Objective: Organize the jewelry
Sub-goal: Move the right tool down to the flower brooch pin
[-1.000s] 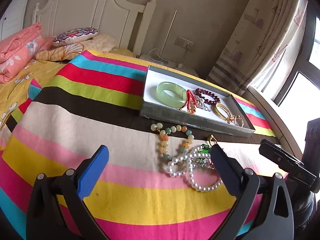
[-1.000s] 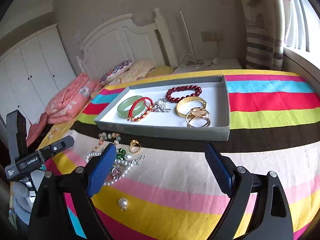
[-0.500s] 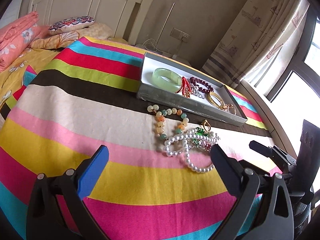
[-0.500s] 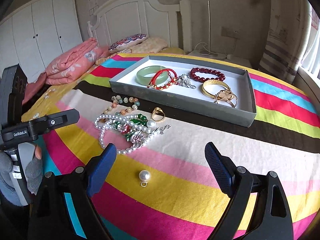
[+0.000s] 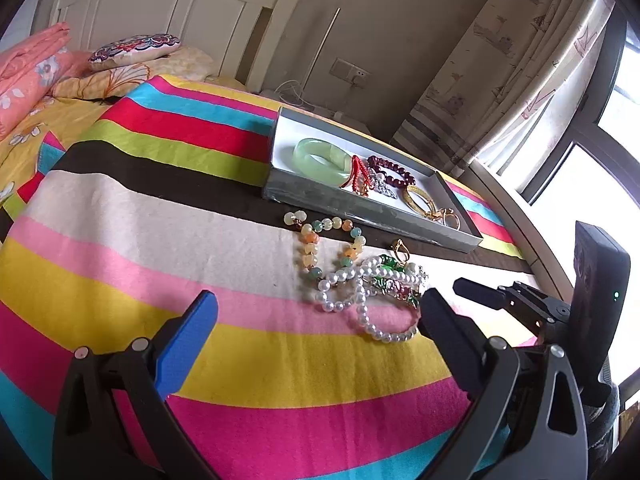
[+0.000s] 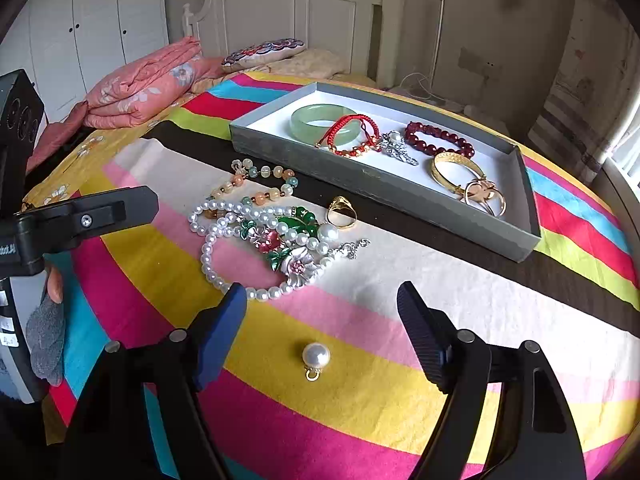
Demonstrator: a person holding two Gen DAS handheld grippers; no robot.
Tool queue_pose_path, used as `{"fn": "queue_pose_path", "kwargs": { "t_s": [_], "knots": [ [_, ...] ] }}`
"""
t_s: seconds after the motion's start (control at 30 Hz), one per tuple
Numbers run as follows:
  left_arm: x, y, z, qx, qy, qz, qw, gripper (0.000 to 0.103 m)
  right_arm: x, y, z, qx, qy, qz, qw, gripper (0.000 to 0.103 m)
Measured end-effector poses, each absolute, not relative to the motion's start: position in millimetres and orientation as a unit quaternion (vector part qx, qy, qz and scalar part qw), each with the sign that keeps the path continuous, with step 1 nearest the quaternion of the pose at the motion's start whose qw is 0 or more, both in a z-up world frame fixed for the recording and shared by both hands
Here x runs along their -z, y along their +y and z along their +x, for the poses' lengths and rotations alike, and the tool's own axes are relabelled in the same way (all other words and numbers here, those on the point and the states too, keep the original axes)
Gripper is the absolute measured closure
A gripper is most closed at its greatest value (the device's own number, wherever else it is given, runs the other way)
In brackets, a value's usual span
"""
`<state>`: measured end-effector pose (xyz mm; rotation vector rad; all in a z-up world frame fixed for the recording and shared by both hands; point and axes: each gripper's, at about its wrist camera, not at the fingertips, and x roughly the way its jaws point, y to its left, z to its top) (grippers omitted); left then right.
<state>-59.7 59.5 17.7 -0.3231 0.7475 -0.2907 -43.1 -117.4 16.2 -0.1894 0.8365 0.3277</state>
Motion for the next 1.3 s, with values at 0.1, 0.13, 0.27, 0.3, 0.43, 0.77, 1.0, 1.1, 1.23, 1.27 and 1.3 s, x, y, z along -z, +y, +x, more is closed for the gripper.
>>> {"fn": "queue_pose_path", "kwargs": {
  "t_s": [0.1,0.13,0.27,0.3,0.43,0.77,1.0,1.1,1.23,1.27,1.3],
  "knots": [
    [-18,60,-61,0.143,0.36,-0.159,0.908,0.003,-14,-110,-35,-0.169,0.405,-0.105,0.892,0.04],
    [-18,61,-61,0.144,0.359,-0.159,0.908,0.003,-14,-109,-32,-0.178,0.404,-0.103,0.891,0.041],
    [-19,61,-61,0.145,0.358,-0.16,0.908,0.003,-8,-108,-18,-0.191,0.427,-0.094,0.879,0.048],
    [-19,60,-61,0.145,0.359,-0.16,0.908,0.003,-10,-108,-19,-0.194,0.424,-0.092,0.88,0.06],
    [-21,67,-64,0.133,0.345,-0.174,0.913,0.003,-14,-104,-29,-0.205,0.401,-0.112,0.886,0.072],
    [-20,100,-68,0.106,0.32,-0.265,0.904,0.003,-19,-110,-55,-0.215,0.386,-0.134,0.887,0.073],
    [-22,91,-68,0.102,0.321,-0.242,0.91,0.003,-30,-127,-68,-0.203,0.368,-0.133,0.898,0.074],
    [-22,88,-69,0.098,0.321,-0.232,0.913,0.003,-31,-149,-68,-0.179,0.376,-0.121,0.901,0.074],
    [-23,85,-69,0.096,0.321,-0.224,0.915,0.002,-26,-179,-74,-0.146,0.386,-0.109,0.904,0.074],
    [-23,85,-68,0.095,0.322,-0.223,0.915,0.003,-23,-184,-74,-0.139,0.39,-0.106,0.904,0.074],
    [-23,85,-68,0.095,0.322,-0.222,0.916,0.003,-19,-189,-74,-0.135,0.399,-0.102,0.901,0.074]
  ]
}}
